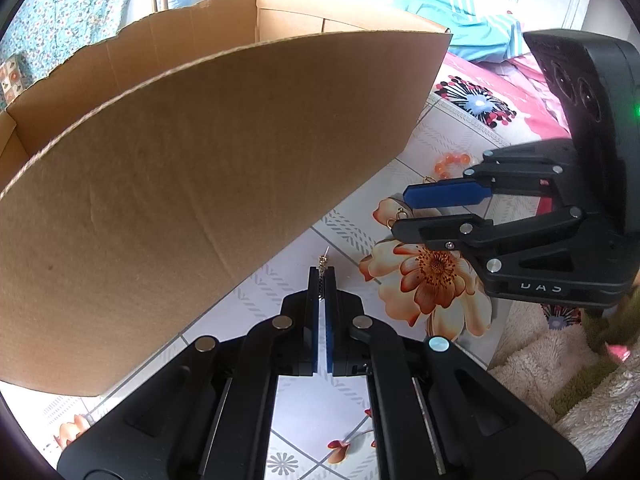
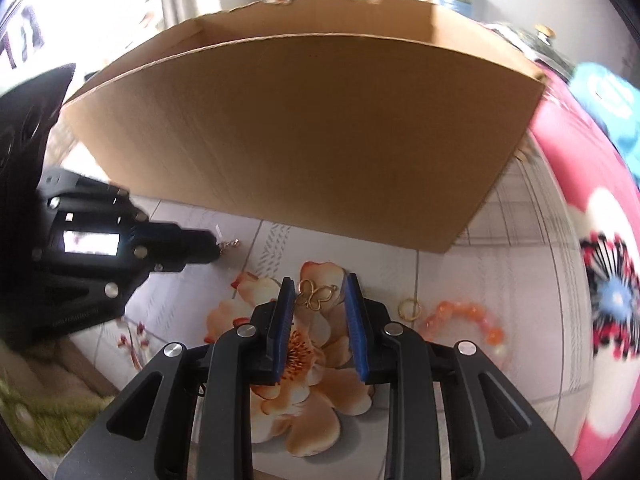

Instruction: Organize jewelry

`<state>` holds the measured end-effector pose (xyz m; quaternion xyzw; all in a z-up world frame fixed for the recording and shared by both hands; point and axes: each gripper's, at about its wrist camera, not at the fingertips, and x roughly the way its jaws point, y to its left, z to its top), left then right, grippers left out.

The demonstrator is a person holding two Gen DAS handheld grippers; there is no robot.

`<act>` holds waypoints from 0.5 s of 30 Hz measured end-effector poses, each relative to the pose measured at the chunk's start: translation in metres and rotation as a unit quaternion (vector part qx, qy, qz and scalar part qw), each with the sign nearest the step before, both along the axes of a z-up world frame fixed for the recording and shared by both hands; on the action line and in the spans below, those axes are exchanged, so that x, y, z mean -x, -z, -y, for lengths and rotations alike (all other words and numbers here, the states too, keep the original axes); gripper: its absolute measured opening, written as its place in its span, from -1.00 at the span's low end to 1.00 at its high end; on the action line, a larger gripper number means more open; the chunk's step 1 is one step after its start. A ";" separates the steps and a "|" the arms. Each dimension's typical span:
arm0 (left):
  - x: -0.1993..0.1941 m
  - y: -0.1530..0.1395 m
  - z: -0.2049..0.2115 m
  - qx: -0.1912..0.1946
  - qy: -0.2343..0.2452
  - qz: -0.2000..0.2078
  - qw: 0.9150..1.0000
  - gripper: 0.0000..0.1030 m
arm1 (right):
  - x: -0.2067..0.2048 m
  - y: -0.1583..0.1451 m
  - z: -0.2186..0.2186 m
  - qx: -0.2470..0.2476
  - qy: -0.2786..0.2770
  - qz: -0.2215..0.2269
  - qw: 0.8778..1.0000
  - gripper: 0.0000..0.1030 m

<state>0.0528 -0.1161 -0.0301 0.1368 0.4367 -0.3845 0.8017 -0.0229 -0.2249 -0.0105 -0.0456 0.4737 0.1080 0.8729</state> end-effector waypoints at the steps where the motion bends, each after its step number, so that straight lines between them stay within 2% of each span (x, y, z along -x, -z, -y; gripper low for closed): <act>1: 0.000 0.000 0.000 0.000 0.000 0.000 1.000 -0.97 | -0.001 -0.001 -0.001 0.003 -0.012 -0.002 1.000 -0.50; 7: -0.001 0.000 0.002 0.000 0.001 0.000 1.000 -0.97 | -0.001 -0.002 -0.004 0.019 -0.065 -0.011 0.998 -0.52; 9: -0.001 0.000 0.002 0.000 0.000 0.000 1.000 -0.97 | -0.006 -0.002 -0.005 0.012 -0.073 -0.014 0.997 -0.62; 15: -0.001 0.000 0.002 0.000 0.000 0.000 1.000 -0.97 | -0.006 -0.003 0.003 -0.001 -0.074 -0.012 0.997 -0.63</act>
